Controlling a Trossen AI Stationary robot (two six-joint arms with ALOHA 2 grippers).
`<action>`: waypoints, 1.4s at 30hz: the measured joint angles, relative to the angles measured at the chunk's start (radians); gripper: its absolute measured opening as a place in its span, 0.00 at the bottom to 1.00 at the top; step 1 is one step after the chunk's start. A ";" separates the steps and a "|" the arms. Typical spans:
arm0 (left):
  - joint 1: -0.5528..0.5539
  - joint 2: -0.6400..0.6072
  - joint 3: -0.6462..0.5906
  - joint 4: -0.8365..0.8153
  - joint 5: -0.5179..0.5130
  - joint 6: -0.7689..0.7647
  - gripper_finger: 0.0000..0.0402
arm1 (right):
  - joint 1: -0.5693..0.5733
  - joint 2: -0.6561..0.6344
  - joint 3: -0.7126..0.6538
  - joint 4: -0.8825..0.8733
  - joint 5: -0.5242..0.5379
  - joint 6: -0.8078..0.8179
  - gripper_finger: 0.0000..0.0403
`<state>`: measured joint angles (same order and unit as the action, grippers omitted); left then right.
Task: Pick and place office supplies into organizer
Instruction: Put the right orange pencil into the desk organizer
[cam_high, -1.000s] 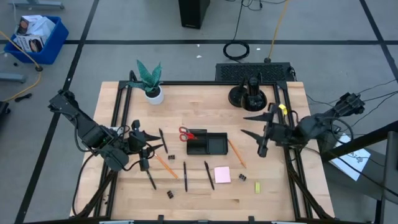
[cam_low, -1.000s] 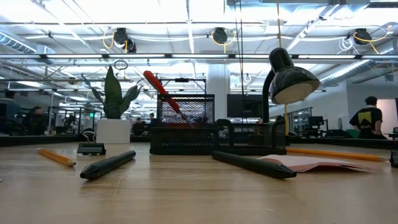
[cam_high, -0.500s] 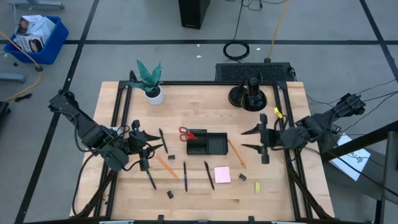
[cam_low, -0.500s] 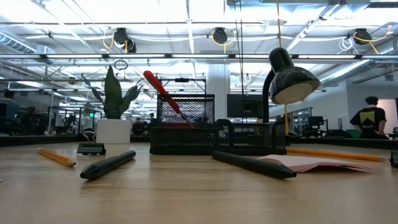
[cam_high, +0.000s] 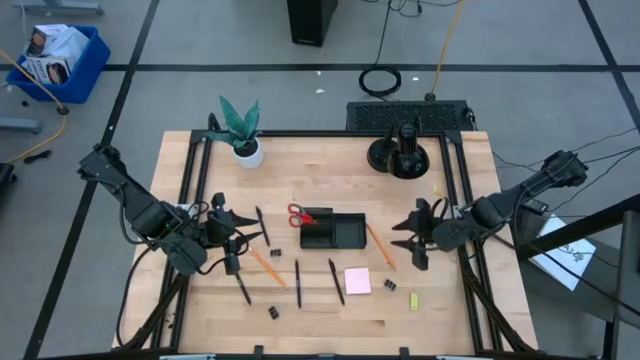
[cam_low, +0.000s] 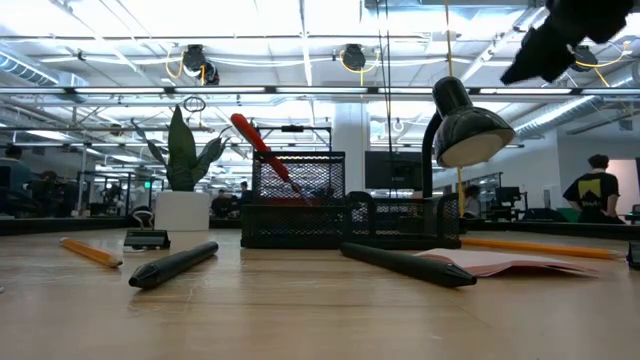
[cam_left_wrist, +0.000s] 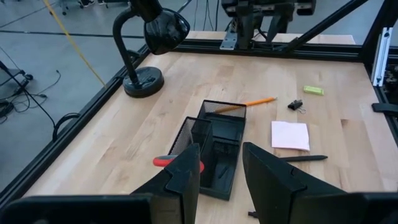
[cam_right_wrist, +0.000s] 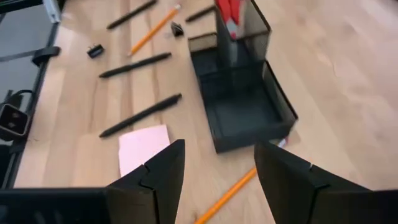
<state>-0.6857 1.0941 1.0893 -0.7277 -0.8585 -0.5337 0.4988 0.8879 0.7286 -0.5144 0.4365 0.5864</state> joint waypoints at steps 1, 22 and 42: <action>0.000 0.000 0.000 0.000 0.000 0.000 0.32 | 0.000 -0.006 -0.010 0.000 0.001 0.013 0.46; 0.000 0.000 0.000 0.000 0.000 0.001 0.32 | 0.000 -0.085 -0.105 0.043 0.003 0.025 0.46; 0.000 0.000 0.000 0.000 0.000 0.007 0.32 | 0.000 -0.086 -0.105 0.138 0.003 -0.107 0.46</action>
<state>-0.6857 1.0943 1.0893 -0.7280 -0.8585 -0.5262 0.4992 0.8021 0.6231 -0.3763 0.4393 0.4789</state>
